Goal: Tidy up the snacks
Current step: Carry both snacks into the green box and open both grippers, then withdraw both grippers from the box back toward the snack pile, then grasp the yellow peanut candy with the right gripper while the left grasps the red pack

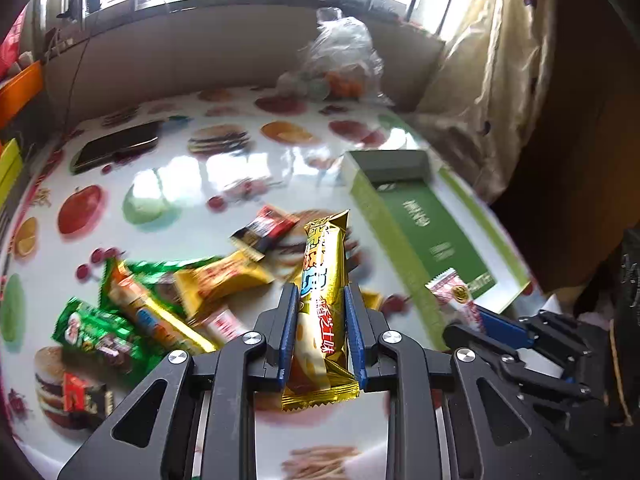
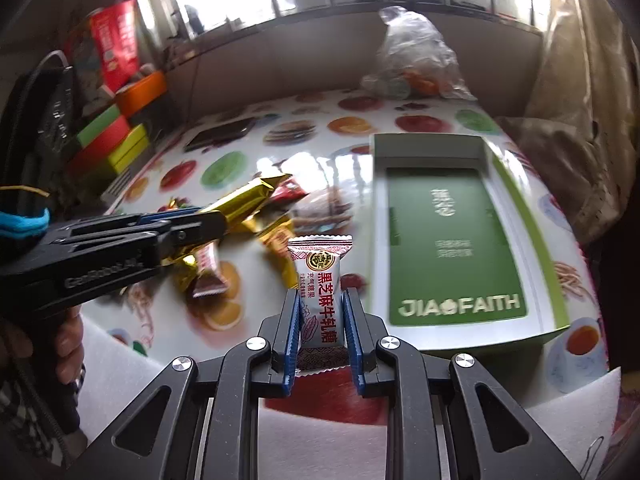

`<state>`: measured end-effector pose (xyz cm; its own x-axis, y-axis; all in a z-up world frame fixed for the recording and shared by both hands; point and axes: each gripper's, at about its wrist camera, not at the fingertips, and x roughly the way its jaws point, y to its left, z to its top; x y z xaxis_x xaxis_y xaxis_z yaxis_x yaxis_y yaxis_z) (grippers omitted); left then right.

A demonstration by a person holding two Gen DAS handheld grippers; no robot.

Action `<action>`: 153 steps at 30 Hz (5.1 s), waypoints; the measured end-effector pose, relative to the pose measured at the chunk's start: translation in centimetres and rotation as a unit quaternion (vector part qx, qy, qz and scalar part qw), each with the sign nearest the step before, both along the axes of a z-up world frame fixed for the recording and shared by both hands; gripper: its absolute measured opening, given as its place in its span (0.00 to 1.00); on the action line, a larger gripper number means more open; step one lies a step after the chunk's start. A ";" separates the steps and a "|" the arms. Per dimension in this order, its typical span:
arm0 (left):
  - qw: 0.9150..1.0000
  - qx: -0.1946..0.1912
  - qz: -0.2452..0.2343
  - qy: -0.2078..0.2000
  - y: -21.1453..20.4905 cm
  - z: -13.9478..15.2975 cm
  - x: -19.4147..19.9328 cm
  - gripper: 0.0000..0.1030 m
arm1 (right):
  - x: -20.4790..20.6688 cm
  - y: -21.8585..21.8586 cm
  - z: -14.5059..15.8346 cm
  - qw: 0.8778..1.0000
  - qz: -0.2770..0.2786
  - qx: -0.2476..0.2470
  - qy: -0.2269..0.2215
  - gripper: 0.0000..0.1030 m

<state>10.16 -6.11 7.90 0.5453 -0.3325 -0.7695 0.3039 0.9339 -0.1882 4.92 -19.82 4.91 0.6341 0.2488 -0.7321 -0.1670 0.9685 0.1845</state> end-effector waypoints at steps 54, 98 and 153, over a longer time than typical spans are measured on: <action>0.994 -0.050 -0.058 0.080 -11.3 -4.4 6.3 0.24 | 6.9 -9.3 -3.7 0.988 -0.137 -0.061 0.041 0.30; 0.998 -0.025 -0.048 0.028 -7.4 -1.3 0.2 0.25 | 0.1 -7.1 -2.4 0.989 -0.069 -0.111 0.076 0.38; 0.986 -0.010 0.164 0.021 12.2 -2.9 -2.4 0.27 | 5.2 5.4 -1.7 0.995 0.058 -0.077 0.007 0.47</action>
